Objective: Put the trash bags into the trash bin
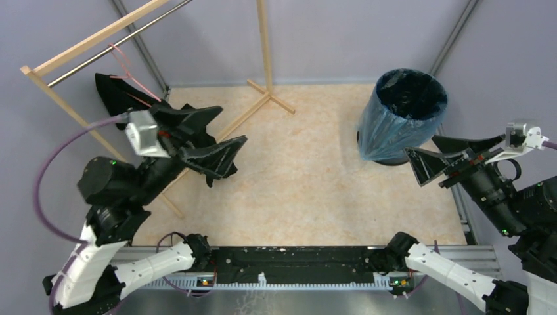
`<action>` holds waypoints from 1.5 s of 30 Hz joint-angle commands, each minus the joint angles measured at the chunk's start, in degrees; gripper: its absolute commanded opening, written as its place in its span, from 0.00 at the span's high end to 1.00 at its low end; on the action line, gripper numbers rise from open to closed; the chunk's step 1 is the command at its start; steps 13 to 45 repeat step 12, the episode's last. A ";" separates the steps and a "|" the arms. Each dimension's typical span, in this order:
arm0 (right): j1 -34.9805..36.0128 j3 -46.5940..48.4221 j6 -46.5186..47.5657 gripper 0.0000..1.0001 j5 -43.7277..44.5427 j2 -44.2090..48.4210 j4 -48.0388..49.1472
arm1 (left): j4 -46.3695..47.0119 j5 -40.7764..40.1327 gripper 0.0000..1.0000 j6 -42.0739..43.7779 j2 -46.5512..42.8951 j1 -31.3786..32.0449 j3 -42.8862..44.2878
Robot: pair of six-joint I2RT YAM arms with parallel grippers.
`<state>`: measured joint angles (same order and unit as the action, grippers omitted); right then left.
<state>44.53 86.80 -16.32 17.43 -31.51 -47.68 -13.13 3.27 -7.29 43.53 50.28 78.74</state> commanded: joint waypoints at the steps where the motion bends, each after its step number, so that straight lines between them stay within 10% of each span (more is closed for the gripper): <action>1: 0.82 2.46 -0.27 0.01 -0.65 -3.67 1.54 | 0.31 -5.45 0.01 5.69 -3.60 0.08 0.41; 45: 0.82 1.79 0.09 0.01 0.99 -5.03 6.43 | -2.36 -10.60 0.01 9.40 -7.49 0.04 0.72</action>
